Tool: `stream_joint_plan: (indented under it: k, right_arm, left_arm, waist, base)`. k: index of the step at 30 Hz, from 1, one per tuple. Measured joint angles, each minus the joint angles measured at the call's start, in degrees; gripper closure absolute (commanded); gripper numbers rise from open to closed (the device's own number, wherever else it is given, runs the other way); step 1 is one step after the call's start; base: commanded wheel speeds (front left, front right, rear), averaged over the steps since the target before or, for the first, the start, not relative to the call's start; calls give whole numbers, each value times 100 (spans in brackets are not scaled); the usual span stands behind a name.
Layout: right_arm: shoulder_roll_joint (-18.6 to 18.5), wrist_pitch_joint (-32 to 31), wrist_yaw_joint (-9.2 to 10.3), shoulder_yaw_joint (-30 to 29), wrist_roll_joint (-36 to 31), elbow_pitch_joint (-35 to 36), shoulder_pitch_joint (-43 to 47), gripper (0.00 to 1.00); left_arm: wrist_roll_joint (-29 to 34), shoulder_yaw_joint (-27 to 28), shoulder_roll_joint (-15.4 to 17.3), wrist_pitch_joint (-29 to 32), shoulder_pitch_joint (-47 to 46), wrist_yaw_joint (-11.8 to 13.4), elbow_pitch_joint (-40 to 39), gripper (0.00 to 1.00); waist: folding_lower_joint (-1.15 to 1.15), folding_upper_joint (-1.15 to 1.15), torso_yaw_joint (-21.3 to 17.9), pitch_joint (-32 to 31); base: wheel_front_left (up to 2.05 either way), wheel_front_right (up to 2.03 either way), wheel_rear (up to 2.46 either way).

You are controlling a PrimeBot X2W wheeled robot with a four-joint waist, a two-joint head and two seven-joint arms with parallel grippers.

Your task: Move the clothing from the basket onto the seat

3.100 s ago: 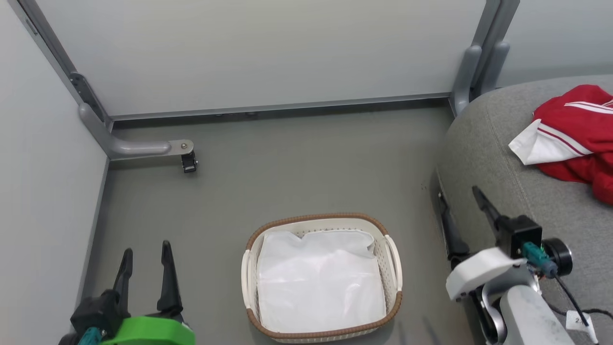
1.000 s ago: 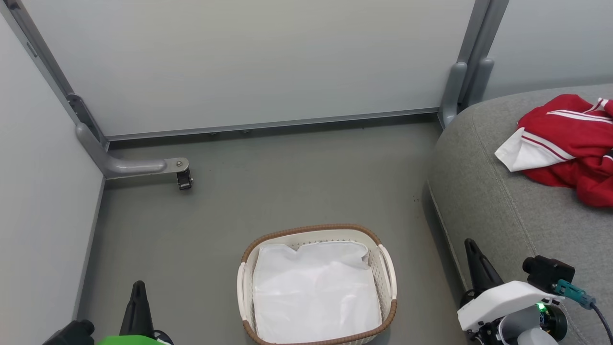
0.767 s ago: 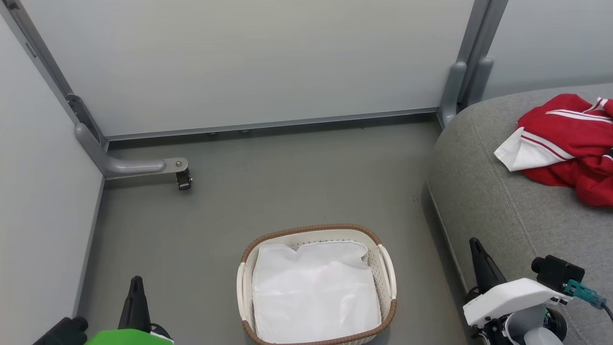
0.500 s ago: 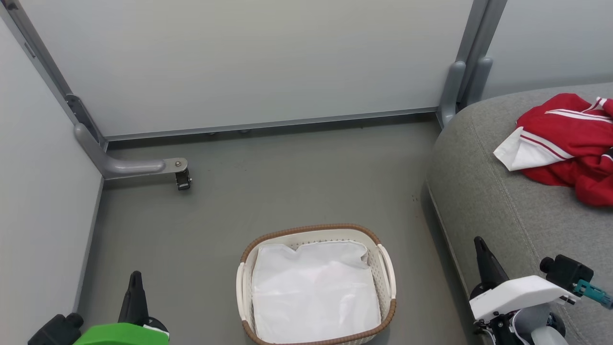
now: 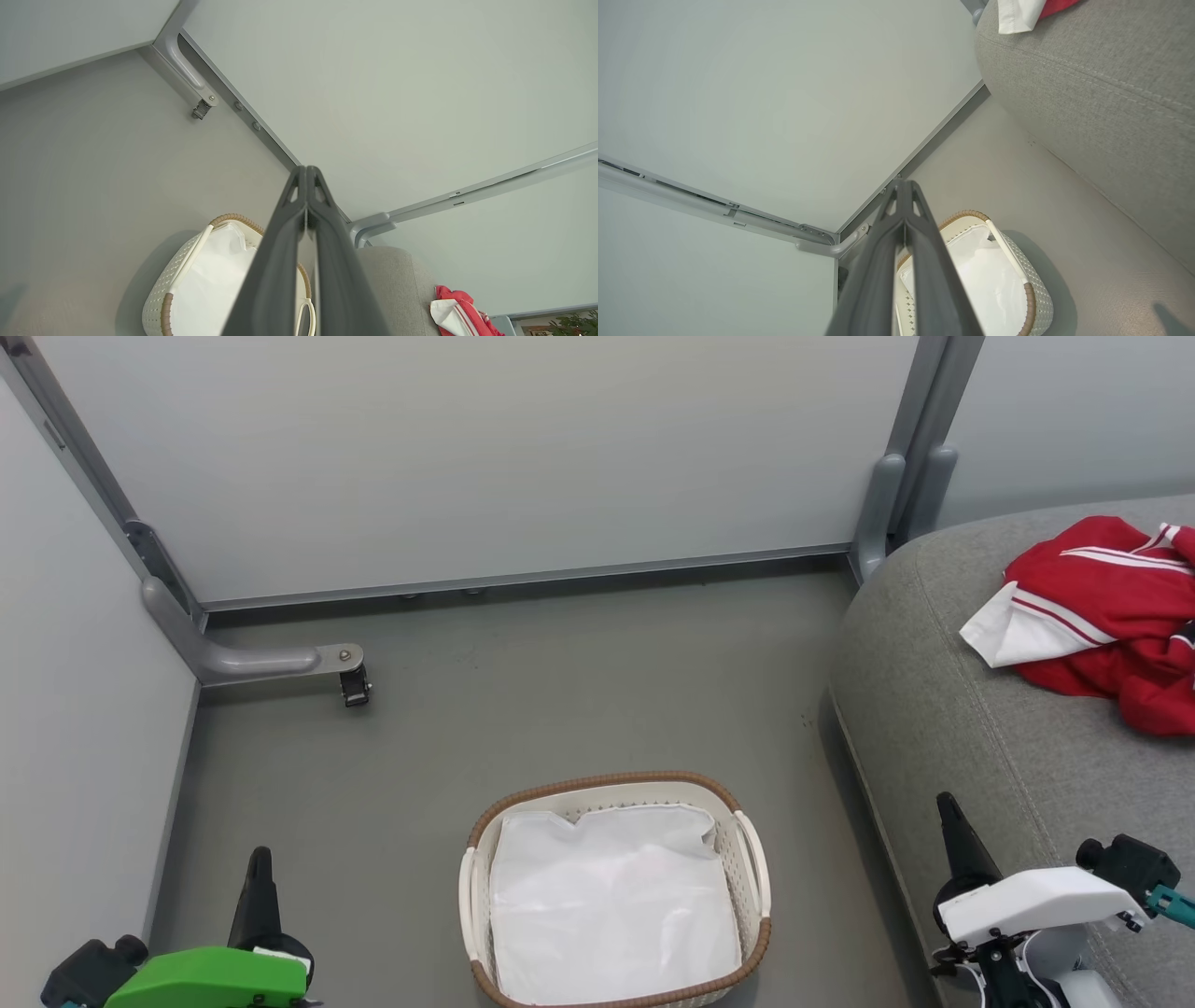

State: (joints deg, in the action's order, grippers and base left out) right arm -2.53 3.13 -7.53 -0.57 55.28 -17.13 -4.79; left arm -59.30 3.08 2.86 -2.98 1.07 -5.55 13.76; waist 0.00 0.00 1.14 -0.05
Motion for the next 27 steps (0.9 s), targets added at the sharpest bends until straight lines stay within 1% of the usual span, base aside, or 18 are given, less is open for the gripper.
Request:
stream_joint_plan:
  k: [27]
  right_arm:
    - [-9,-416,1,-256,1614,133,-55,100]
  left_arm:
    - [-1430,149,0,422,-297,-83,12,100]
  waist:
    - [0,0,-42,8]
  base:
    - [0,0,0]
